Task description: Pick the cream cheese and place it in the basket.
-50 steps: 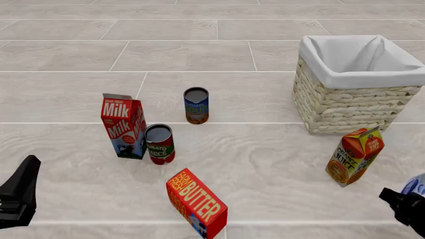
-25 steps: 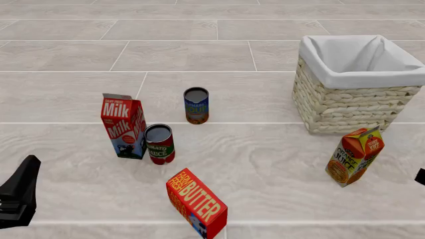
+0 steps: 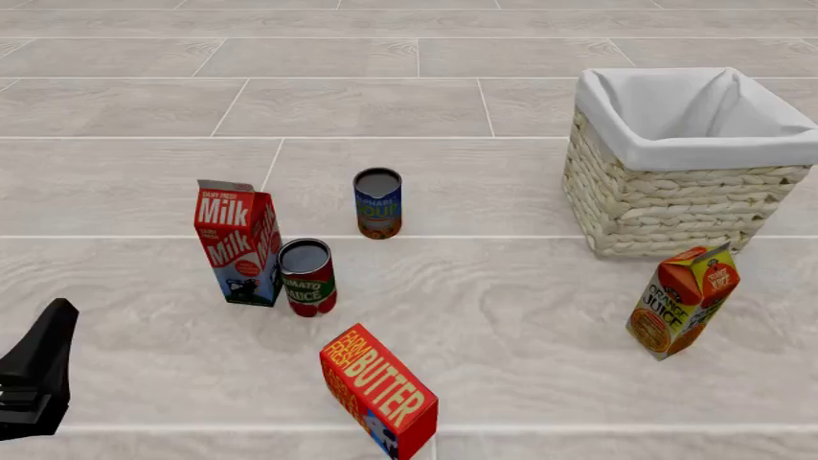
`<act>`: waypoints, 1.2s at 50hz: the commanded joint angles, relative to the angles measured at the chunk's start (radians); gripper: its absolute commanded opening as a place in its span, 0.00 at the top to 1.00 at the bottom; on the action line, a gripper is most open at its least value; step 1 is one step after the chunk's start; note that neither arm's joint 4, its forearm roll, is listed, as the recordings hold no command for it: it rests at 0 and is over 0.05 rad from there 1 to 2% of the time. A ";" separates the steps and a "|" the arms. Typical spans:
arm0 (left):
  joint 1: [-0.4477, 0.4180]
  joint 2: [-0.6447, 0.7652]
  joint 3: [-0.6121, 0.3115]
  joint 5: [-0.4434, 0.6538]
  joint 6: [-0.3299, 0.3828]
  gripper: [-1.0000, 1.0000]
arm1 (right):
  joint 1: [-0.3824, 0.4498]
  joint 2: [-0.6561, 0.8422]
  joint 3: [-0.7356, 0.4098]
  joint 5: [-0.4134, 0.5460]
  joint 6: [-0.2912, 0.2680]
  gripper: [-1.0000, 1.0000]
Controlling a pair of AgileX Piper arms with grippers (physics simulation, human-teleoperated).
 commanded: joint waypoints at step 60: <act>0.000 0.000 0.000 0.000 0.000 0.00 | 0.299 0.916 -0.904 0.238 -0.086 1.00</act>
